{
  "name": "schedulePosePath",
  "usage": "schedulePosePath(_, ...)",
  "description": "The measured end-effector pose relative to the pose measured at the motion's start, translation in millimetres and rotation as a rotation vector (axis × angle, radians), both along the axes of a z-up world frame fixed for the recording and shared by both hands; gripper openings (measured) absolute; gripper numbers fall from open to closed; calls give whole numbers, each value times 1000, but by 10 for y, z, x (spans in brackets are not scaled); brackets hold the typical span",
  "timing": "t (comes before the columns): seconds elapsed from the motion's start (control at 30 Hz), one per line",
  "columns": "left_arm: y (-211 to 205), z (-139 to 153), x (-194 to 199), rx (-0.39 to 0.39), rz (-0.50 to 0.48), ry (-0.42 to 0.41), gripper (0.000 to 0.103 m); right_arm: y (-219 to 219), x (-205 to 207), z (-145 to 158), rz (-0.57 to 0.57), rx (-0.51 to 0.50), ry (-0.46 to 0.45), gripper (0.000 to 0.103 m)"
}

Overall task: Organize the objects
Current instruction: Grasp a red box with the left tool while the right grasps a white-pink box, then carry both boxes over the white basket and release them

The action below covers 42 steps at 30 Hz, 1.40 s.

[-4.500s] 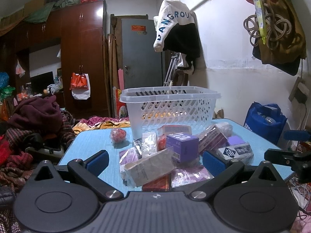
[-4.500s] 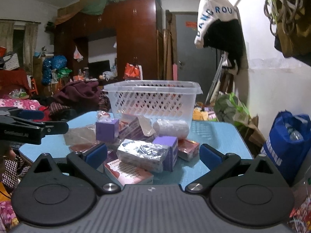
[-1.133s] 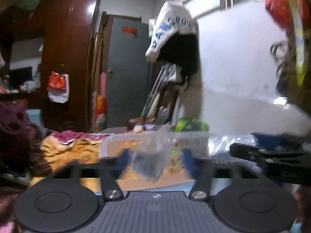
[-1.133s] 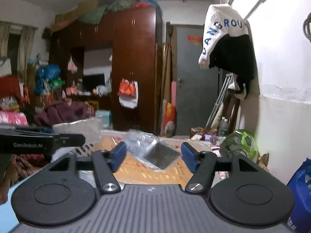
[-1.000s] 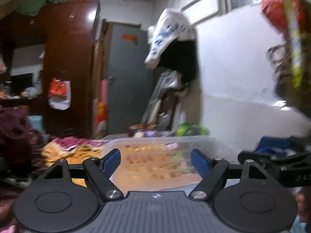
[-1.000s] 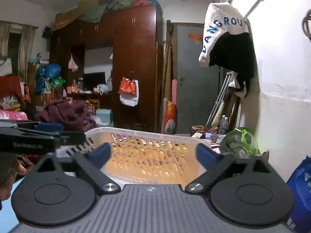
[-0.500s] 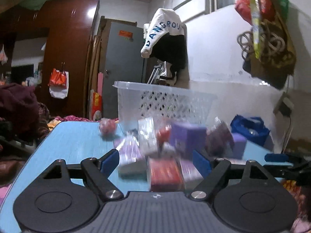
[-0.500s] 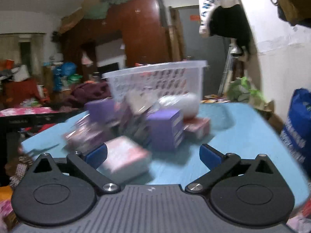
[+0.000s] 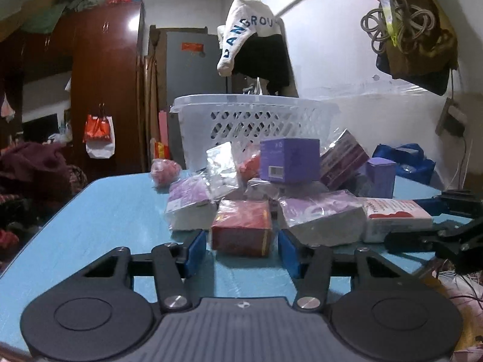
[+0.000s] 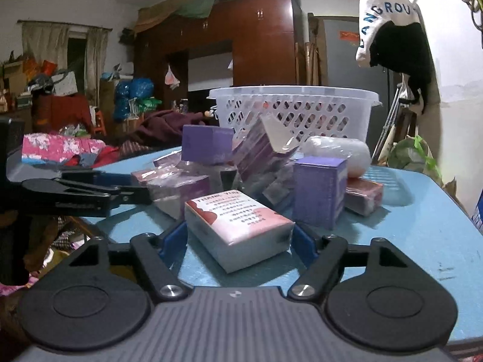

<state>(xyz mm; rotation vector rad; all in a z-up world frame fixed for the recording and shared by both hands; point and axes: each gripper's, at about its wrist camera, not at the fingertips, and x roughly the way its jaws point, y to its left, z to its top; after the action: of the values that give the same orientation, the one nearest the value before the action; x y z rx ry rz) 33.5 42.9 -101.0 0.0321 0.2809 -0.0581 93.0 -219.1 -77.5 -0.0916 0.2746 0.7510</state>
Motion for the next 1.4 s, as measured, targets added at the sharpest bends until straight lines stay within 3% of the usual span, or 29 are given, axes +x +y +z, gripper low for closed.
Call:
schedulePosePath(0.07,39,-5,-29,-23,-13,-4,48,-16,-22,-5,4,1,-7,73)
schedulePosePath(0.17,132,-3,-96,-65,-44,-21,47,-81,-36,4,27,7,2,71)
schedulePosePath(0.3,134,-18,-76,-48,-26,-26,49,-153,-15,-2,18,17,8,71)
schedulePosePath(0.37,103,-17,-20,-42,-28,-18,59,-150,0,-3,20,23,12,73)
schedulePosePath(0.43,60,-22,23,-28,-37,-21,65,-121,-7,-7,19,22,6,84)
schedulePosePath(0.5,34,-35,21,-16,-41,-28,60,-80,-23,-15,26,10,-1,80)
schedulePosePath(0.53,46,-34,-3,-23,-54,-33,47,-68,-33,-19,23,3,-3,72)
schedulePosePath(0.77,138,37,-255,-51,-85,-117,47,-224,-79,89,31,33,-13,68)
schedulePosePath(1.03,234,89,-327,-65,-66,-144,47,-395,-74,243,-3,94,-38,67)
schedulePosePath(1.23,344,320,-299,-116,-65,-188,47,-479,9,458,-34,157,-50,67)
schedulePosePath(1.4,444,854,81,-146,-96,-224,47,-357,268,908,-36,206,-126,67)
